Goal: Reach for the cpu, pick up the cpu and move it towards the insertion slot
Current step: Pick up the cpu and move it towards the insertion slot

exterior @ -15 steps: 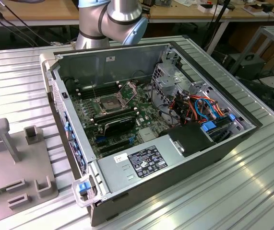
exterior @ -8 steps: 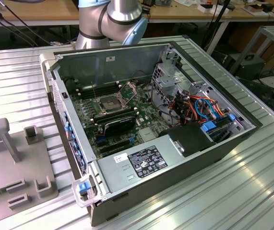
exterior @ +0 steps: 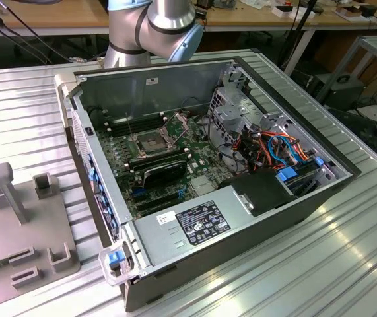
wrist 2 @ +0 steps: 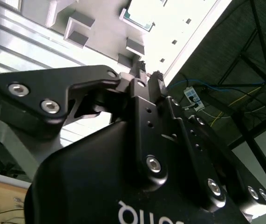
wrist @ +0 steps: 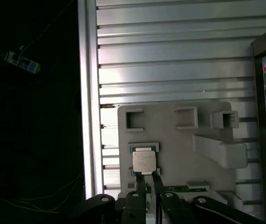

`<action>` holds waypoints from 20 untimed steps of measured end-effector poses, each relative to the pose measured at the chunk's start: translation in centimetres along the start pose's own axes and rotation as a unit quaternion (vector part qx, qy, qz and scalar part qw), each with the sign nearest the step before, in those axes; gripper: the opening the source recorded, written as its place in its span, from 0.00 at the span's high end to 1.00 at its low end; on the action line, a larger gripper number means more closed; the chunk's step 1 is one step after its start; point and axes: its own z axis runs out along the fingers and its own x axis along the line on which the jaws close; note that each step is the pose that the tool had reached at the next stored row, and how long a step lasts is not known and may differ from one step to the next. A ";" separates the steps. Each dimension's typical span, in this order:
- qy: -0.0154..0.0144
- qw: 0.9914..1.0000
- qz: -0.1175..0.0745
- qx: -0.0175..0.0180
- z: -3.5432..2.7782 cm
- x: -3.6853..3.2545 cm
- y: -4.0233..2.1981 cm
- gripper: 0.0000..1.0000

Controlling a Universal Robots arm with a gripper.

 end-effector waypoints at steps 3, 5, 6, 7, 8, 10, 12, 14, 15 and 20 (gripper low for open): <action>0.000 1.000 0.000 0.000 0.00 0.00 0.00 0.64; 0.000 1.000 0.000 0.000 0.00 0.00 0.00 0.52; 0.000 1.000 0.000 0.000 0.00 0.00 0.00 0.52; 0.000 1.000 0.000 0.000 0.00 0.00 0.00 0.46; 0.000 1.000 0.000 0.000 0.00 0.00 0.00 0.40; 0.000 1.000 -0.004 0.000 0.11 0.01 -0.02 0.34; 0.002 1.000 -0.015 0.000 0.30 0.01 -0.02 0.34; 0.003 1.000 -0.025 0.001 0.53 -0.01 -0.09 0.34; 0.004 1.000 -0.028 0.001 0.77 -0.02 -0.24 0.34; 0.004 1.000 -0.028 0.001 1.79 -0.07 -1.15 0.34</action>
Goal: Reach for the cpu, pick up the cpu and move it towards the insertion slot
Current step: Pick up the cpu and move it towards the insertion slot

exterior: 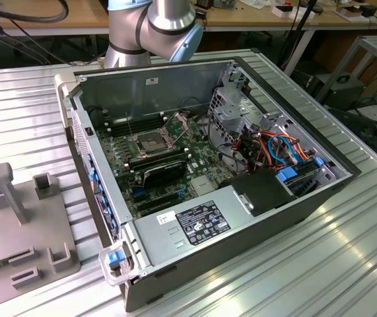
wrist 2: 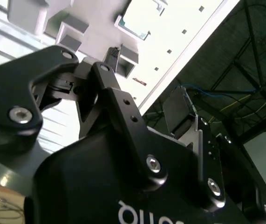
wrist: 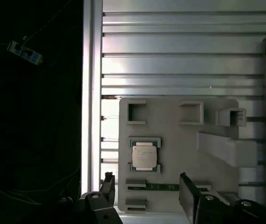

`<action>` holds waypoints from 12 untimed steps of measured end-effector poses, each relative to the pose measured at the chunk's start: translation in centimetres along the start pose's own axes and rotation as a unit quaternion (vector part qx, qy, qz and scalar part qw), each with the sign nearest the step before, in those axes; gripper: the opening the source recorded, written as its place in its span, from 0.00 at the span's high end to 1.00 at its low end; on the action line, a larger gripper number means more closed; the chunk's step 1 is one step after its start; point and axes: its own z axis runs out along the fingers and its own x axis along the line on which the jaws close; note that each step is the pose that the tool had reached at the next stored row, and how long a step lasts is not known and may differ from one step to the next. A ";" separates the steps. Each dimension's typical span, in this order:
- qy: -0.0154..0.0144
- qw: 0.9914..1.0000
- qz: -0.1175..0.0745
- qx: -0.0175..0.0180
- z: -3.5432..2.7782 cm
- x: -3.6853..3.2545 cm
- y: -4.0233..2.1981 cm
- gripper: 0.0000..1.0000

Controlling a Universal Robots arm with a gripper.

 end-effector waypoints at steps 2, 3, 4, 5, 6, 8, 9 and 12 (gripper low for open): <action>0.000 1.000 -0.006 0.000 0.65 -0.02 -0.03 0.34; 0.001 1.000 -0.016 0.000 0.93 -0.02 -0.04 0.34; 0.001 1.000 -0.030 0.001 1.17 -0.03 -0.05 0.34; 0.002 0.999 -0.038 0.001 1.23 -0.03 -0.05 0.34; 0.002 0.999 -0.044 0.001 1.27 -0.03 -0.06 0.34; 0.002 0.999 -0.047 0.001 1.32 -0.03 -0.06 0.34; 0.002 0.999 -0.047 0.001 1.33 -0.03 -0.06 0.34; 0.002 0.999 -0.047 0.001 1.35 -0.03 -0.06 0.34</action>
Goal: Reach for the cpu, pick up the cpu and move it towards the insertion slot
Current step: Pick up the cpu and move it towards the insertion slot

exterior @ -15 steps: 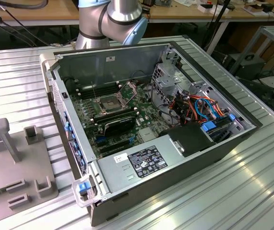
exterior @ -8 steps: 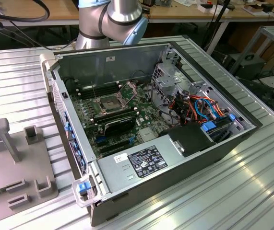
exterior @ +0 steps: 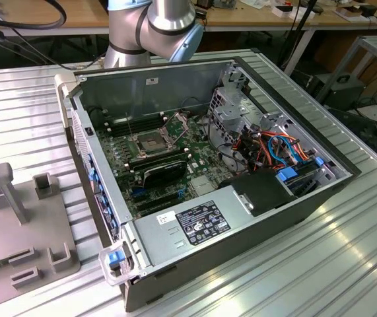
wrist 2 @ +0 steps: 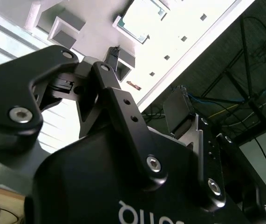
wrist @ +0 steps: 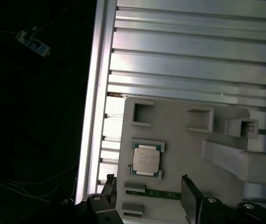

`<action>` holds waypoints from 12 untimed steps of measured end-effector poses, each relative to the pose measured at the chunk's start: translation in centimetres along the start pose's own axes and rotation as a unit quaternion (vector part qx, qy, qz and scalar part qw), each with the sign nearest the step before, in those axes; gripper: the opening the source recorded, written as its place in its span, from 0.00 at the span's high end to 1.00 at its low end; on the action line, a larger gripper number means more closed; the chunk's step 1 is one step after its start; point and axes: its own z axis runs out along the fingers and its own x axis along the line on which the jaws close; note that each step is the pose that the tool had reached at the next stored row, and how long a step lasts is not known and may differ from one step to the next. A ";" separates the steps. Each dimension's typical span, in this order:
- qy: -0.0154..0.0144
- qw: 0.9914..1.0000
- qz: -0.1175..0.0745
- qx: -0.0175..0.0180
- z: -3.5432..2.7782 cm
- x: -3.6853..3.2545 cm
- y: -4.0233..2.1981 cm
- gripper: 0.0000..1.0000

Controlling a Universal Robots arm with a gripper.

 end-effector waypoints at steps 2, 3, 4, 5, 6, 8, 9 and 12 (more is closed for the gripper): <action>0.000 1.000 0.000 0.000 0.00 0.00 0.00 0.34; 0.000 1.000 0.000 0.000 0.00 0.00 0.00 0.34; 0.000 1.000 0.000 0.000 0.00 0.00 0.00 0.34; 0.000 1.000 0.000 0.000 0.00 0.00 0.00 0.34; 0.000 1.000 0.000 0.000 0.01 0.00 0.00 0.34; 0.000 1.000 0.000 0.000 0.01 0.00 0.00 0.34; 0.000 1.000 0.000 0.000 0.01 0.00 0.00 0.34; 0.000 1.000 0.000 0.000 0.16 0.00 -0.01 0.34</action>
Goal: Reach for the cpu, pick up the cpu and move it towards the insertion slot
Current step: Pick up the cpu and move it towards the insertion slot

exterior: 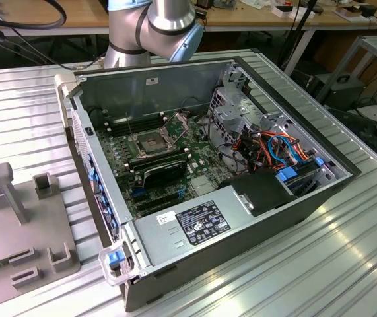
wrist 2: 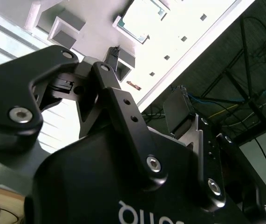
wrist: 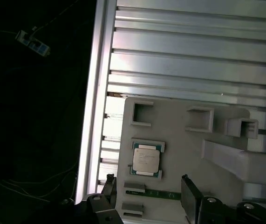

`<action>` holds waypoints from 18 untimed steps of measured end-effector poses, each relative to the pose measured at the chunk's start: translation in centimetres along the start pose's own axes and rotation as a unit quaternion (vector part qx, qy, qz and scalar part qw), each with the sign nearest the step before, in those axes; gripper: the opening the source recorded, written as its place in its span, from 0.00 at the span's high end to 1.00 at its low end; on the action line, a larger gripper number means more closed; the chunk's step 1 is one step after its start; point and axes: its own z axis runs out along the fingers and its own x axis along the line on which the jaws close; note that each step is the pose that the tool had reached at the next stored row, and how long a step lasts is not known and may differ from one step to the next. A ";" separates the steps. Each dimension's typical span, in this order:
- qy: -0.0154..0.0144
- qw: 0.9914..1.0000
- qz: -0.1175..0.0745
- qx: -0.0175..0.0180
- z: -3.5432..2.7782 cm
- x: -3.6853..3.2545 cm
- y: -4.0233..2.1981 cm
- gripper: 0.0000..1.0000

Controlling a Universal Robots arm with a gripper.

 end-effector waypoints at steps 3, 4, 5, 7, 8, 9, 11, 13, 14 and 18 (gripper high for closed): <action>0.000 1.000 0.000 0.000 0.65 -0.01 -0.03 0.34; 0.000 1.000 0.000 0.000 0.83 -0.02 -0.04 0.34; 0.000 1.000 0.000 0.000 1.14 -0.02 -0.05 0.34; 0.000 1.000 0.000 0.000 1.57 -0.03 -0.07 0.34; 0.000 1.000 -0.001 0.000 1.75 -0.03 -0.07 0.34; 0.000 1.000 -0.001 0.000 1.93 -0.03 -0.08 0.34; 0.000 1.000 -0.001 0.000 2.32 -0.03 -0.10 0.34; 0.000 1.000 -0.001 0.000 2.76 -0.04 -0.12 0.34; 0.000 1.000 -0.001 0.000 2.95 -0.04 -0.13 0.34; 0.000 1.000 -0.001 0.000 3.98 -0.06 -0.17 0.34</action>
